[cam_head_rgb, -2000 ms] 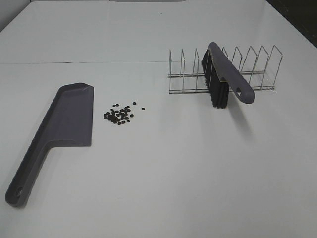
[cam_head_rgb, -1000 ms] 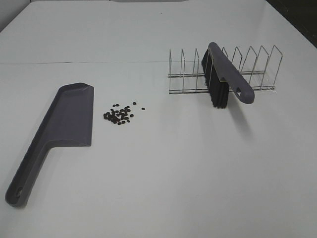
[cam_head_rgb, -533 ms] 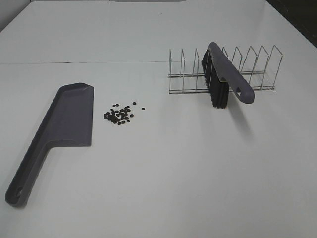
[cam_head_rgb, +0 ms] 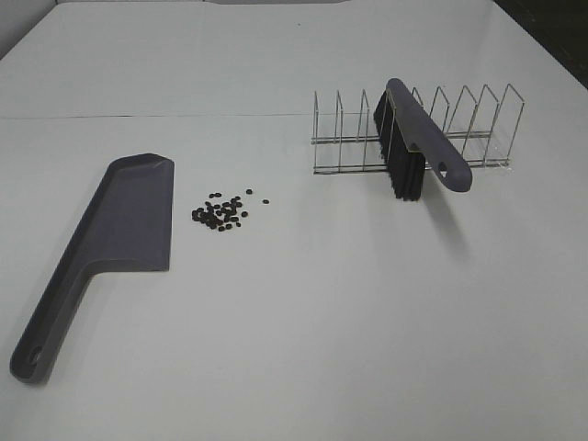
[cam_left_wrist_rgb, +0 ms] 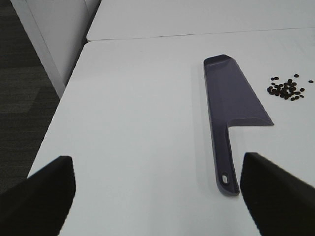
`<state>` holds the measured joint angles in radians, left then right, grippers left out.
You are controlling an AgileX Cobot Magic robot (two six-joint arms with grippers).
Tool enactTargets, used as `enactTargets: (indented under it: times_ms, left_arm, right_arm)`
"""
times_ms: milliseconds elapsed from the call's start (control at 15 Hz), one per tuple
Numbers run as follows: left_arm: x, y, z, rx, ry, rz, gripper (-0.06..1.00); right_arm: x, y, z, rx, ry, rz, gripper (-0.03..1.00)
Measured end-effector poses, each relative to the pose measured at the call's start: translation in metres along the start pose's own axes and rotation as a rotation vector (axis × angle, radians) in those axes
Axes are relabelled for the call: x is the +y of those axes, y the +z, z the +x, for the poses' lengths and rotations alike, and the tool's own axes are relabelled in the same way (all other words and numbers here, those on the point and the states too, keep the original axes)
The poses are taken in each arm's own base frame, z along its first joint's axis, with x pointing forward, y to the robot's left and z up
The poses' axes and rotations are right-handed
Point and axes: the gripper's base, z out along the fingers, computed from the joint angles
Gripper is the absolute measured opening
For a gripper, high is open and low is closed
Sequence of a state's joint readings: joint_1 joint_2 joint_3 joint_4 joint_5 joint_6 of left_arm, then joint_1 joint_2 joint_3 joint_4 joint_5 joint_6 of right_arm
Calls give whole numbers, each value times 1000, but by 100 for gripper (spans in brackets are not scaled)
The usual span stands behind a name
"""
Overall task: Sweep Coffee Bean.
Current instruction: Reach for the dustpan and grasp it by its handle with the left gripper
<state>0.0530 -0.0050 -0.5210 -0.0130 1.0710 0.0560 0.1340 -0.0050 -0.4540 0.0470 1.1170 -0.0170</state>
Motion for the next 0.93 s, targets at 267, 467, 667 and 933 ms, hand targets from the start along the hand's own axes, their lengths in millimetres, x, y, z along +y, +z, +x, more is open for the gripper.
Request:
enactTargets:
  times_ms: [267, 467, 667, 933]
  left_arm:
    - [2, 11, -28, -21, -1, -2, 82]
    - [2, 47, -50, 48, -23, 18, 82]
    - [-3, 101, -66, 173, -113, 78, 83]
    - [-3, 161, -78, 367, -122, 100, 85]
  right_arm:
    - [0, 0, 0, 0, 0, 0, 95]
    - [0, 0, 0, 0, 0, 0, 95]
    - [0, 0, 0, 0, 0, 0, 95]
    - [0, 0, 0, 0, 0, 0, 95]
